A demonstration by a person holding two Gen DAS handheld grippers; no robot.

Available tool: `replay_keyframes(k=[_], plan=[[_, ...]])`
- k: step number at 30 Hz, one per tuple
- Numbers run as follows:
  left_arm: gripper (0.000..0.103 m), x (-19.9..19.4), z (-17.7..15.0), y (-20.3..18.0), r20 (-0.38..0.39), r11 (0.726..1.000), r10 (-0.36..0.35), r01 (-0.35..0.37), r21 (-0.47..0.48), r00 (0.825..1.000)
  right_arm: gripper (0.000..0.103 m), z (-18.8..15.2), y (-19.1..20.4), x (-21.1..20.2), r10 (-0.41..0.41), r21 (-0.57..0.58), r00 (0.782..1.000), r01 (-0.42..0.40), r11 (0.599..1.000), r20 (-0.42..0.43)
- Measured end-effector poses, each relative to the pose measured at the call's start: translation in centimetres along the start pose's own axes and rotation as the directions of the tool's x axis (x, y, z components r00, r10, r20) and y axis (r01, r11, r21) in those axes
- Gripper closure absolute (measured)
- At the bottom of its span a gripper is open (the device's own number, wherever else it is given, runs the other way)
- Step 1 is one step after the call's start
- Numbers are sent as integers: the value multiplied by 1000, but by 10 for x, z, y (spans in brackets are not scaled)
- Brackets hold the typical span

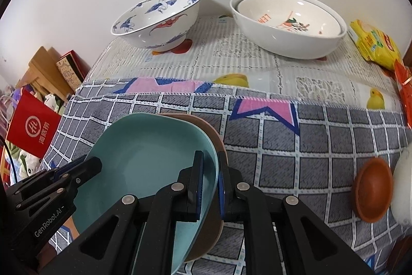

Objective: Organize plates and bowls
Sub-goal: 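Lower the teal plate onto the pink plate and open both tools, then withdraw both tools from the plate stack toward the brown bowls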

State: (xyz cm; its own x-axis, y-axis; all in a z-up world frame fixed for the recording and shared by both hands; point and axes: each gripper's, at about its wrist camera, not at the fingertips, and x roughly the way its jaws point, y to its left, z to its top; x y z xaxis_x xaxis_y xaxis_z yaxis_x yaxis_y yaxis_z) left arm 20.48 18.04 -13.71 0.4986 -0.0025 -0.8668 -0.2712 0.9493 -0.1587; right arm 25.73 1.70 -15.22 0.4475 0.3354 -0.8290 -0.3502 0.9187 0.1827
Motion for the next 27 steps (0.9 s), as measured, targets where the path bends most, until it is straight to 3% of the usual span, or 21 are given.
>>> replay_keyframes(k=[16,27], plan=[[88,2,-10,-2,-37,1000,-19,20,16,999,74,7,13,1,3,-88,1000,-1,996,15],[85,-17,-19,-11,-21,999,-15,16,46,1000,70,-1,8,-22,4,-73,999,0,997,47]])
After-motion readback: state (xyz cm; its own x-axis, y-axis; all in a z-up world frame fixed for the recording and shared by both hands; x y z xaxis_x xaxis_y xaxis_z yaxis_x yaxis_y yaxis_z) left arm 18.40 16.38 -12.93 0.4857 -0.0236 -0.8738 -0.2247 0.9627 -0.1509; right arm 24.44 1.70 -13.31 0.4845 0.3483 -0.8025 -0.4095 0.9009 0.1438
